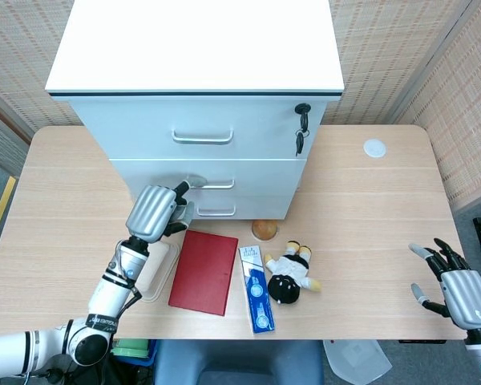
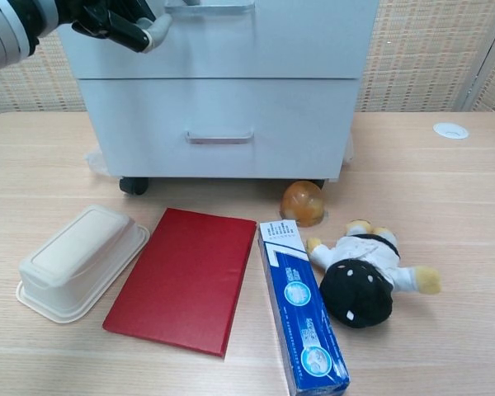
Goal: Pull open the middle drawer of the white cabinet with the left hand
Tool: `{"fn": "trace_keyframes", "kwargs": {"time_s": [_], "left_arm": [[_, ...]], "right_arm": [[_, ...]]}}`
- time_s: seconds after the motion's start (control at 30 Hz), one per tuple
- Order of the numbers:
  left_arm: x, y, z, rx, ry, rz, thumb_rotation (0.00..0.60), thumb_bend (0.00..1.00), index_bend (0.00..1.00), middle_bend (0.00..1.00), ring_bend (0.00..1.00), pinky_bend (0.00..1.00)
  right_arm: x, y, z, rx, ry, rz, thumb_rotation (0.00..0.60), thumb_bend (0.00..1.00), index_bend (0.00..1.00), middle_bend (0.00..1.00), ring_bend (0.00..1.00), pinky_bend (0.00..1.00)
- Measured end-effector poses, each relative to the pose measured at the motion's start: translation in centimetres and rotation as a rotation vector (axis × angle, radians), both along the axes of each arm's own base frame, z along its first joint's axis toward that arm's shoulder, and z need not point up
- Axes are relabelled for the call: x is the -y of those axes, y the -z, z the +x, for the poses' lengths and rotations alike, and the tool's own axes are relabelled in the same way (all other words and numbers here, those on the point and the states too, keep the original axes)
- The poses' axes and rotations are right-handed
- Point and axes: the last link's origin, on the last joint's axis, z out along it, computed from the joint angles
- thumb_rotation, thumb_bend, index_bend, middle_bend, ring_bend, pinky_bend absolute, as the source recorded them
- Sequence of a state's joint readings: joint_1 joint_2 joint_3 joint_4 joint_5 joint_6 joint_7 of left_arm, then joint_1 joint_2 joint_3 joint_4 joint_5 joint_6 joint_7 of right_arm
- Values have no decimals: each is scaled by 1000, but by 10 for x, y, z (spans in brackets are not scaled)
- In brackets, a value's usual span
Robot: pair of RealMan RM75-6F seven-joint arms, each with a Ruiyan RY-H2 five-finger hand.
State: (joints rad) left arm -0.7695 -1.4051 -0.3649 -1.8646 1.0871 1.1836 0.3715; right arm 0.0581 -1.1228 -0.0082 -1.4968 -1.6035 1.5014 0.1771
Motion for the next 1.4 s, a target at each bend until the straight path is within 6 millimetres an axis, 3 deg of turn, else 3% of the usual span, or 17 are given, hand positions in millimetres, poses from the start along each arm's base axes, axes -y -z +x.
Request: {"fn": "trace_keyframes", "kwargs": {"time_s": [1.4], "left_arm": [[44, -12, -8, -54, 69, -1, 600, 582, 343, 930, 1000, 1000]], "right_arm": [[-1, 3, 3, -5, -10, 9, 600, 307, 185, 247, 143, 183]]}}
